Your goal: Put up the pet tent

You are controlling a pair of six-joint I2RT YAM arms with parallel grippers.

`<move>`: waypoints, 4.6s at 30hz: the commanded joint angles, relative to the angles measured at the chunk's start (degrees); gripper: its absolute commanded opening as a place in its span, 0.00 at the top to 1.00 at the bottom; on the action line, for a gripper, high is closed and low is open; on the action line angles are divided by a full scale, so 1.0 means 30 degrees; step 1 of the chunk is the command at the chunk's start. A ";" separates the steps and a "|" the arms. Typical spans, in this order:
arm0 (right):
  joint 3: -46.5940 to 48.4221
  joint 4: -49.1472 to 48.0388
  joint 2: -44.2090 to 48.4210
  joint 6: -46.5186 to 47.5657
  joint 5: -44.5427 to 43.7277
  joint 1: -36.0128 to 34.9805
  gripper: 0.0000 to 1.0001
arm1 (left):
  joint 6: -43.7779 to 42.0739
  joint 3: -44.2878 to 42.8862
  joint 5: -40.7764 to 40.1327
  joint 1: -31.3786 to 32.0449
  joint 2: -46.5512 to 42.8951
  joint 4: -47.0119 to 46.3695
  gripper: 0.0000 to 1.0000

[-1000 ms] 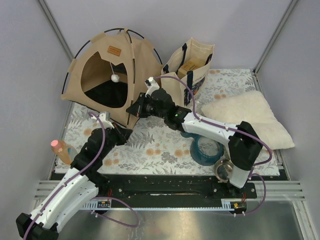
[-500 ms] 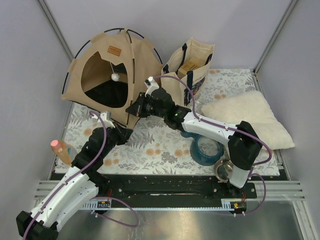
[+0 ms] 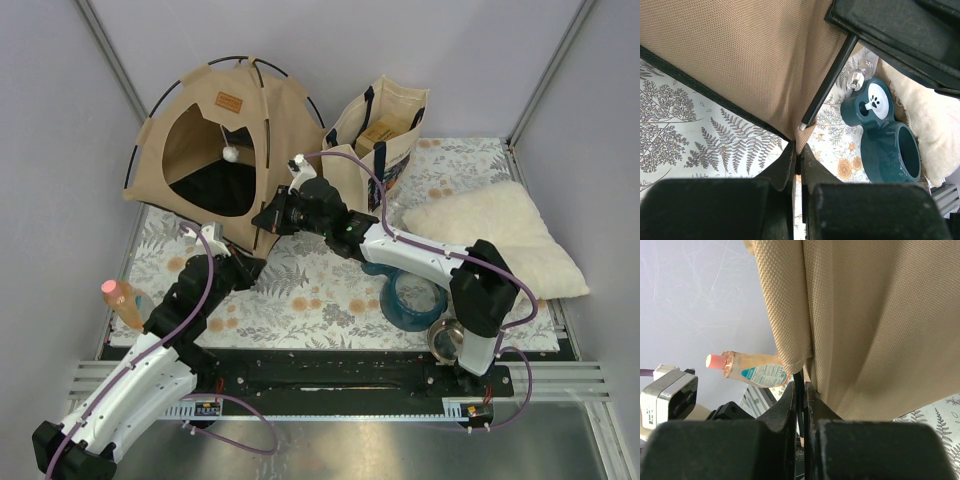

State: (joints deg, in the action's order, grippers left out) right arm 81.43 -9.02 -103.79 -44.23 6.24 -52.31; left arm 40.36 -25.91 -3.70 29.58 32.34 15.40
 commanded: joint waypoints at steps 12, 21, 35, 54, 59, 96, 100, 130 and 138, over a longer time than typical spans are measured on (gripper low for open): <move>0.0163 -0.2619 0.0757 0.0944 -0.4337 0.2028 1.00 | -0.0357 -0.0034 0.1880 0.0627 0.0002 0.4242 1.00; -0.0569 -0.2970 0.1139 0.1441 -0.2404 0.2058 1.00 | -0.0357 -0.0327 0.1323 0.0627 0.0119 0.4389 1.00; -0.0981 -0.4114 0.0934 0.0272 0.0877 0.2057 1.00 | -0.0826 -0.1060 0.1323 0.0598 0.1261 0.4067 1.00; -0.0425 -0.2298 0.1081 0.2349 -0.2519 0.2087 1.00 | -0.0943 -0.1177 0.1323 0.0656 0.0999 0.4301 1.00; -0.0189 -0.2734 0.0993 0.2263 -0.1356 0.2087 1.00 | -0.0914 -0.1236 0.1323 0.0656 0.1027 0.4272 1.00; -0.0630 -0.4085 0.0143 0.1794 0.1817 0.1501 1.00 | -0.3433 -0.2348 0.4105 0.0832 0.1084 0.1840 1.00; -0.0277 -0.3529 0.0143 0.1881 0.1496 0.1442 1.00 | -0.3550 -0.2379 0.3638 0.0920 0.1321 0.1928 1.00; -0.2152 -0.1069 0.0640 0.6069 0.1554 0.0622 1.00 | -0.5279 -0.4692 0.2115 0.0891 0.2141 0.1020 0.78; -0.3088 0.0075 0.1022 0.7621 0.0354 0.0622 1.00 | -0.5104 -0.4781 -0.0899 0.0891 0.0034 0.2686 0.43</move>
State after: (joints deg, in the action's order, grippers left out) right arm 73.45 -10.11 -102.24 -25.32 11.20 -50.68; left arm 25.12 -37.67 -1.56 32.21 36.21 22.81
